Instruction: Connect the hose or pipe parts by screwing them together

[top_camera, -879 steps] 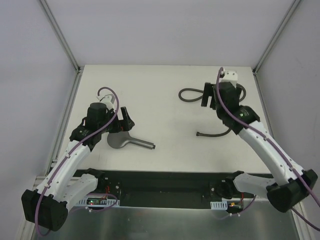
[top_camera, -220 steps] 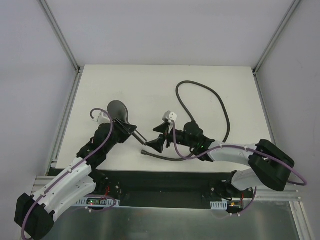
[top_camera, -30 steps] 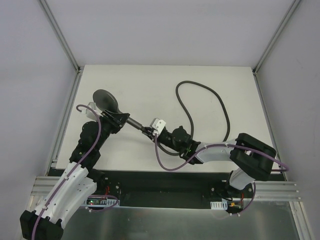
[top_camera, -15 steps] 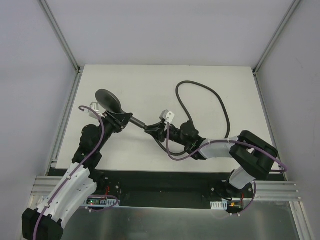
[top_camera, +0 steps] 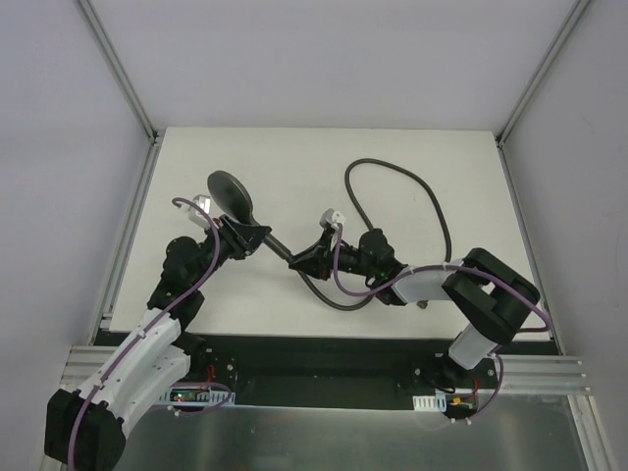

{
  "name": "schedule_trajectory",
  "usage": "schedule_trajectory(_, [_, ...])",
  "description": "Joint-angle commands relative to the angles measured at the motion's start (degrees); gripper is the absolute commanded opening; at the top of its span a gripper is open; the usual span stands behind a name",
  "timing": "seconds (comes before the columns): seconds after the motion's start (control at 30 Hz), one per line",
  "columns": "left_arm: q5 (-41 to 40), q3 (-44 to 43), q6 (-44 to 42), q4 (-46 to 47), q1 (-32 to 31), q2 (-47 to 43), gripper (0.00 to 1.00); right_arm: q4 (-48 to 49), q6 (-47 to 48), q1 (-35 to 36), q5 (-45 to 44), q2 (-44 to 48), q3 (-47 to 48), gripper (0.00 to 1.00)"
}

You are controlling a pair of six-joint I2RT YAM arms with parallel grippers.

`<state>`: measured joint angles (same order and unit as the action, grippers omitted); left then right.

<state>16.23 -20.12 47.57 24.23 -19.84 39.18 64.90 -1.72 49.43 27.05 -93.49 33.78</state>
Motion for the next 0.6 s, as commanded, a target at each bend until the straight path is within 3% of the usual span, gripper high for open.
schedule_trajectory(0.0, [18.1,-3.1,0.2,-0.7,-2.4,1.6,0.00,21.1,-5.0,-0.1,6.3,-0.2,3.2,0.01])
schedule_trajectory(0.13, [13.0,-5.5,-0.4,-8.6,-2.4,1.8,0.00,19.6,-1.9,-0.3,4.3,1.4,1.7,0.01])
schedule_trajectory(0.27, [8.7,-6.9,0.6,-12.7,-2.4,1.9,0.00,10.5,4.7,0.4,-0.6,4.9,0.9,0.01])
schedule_trajectory(0.4, [8.1,-7.7,0.9,-14.2,-2.4,3.6,0.00,-1.9,14.5,4.1,-6.7,9.5,2.8,0.01])
schedule_trajectory(0.57, [9.1,-7.8,-1.9,-15.4,-2.4,4.1,0.00,-8.5,20.8,6.6,-11.0,11.8,4.2,0.01])
